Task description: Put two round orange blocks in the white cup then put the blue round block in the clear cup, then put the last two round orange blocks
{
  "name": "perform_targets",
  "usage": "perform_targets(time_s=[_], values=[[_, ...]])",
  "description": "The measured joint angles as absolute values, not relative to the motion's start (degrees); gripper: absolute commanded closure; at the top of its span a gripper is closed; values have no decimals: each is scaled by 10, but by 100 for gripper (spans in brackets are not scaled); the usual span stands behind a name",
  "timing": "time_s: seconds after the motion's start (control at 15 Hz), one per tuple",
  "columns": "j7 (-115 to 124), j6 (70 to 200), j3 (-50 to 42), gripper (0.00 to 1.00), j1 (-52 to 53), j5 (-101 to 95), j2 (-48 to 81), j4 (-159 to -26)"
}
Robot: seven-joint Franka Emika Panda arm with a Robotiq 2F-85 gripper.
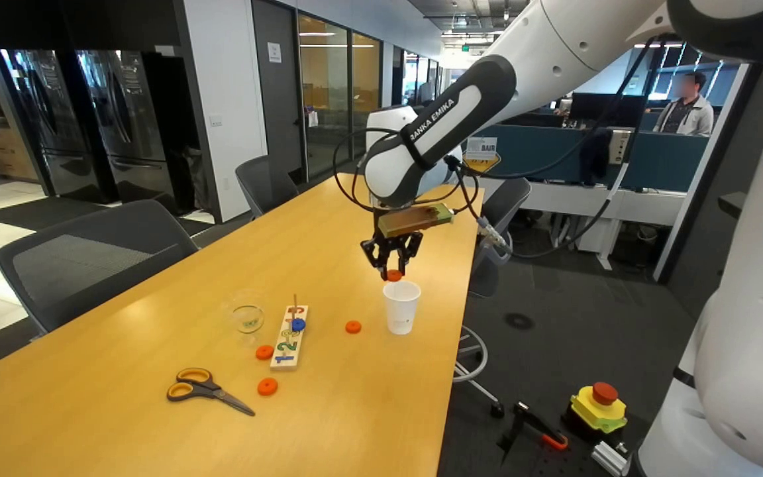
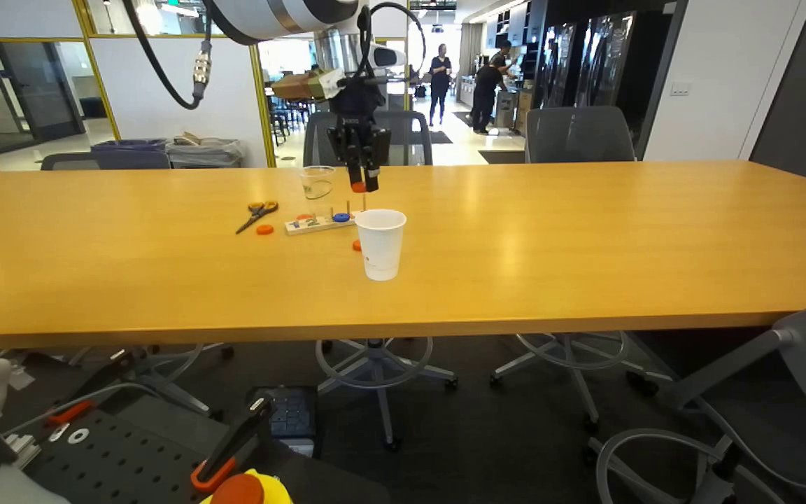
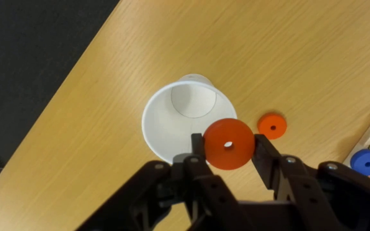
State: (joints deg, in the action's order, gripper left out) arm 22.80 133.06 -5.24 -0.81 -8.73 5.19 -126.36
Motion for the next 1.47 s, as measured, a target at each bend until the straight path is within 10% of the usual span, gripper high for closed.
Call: perform_targets(time_s=[1.47], values=[[302, 1332, -62, 77, -24, -86, 95, -1265]])
